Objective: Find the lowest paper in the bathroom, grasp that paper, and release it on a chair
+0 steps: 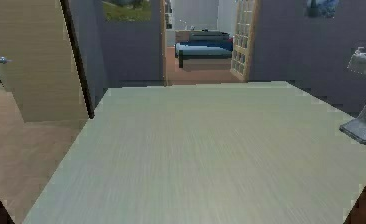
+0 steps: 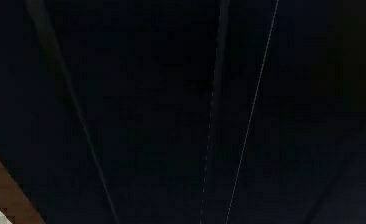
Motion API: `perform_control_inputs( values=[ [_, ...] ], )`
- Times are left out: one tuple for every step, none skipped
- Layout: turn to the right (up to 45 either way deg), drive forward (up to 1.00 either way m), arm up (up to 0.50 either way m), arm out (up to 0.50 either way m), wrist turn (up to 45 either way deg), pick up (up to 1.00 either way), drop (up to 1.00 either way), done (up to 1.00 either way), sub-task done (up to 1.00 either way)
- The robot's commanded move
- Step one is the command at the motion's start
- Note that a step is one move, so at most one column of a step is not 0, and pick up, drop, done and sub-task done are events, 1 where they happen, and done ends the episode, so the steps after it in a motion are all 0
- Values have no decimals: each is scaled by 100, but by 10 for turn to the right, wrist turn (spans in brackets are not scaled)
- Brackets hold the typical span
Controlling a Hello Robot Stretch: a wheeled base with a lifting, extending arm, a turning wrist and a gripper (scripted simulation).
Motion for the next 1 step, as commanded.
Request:
perform_control_inputs(
  values=[
    [0,100,0,0,0,0,0,0,0]
  ],
)
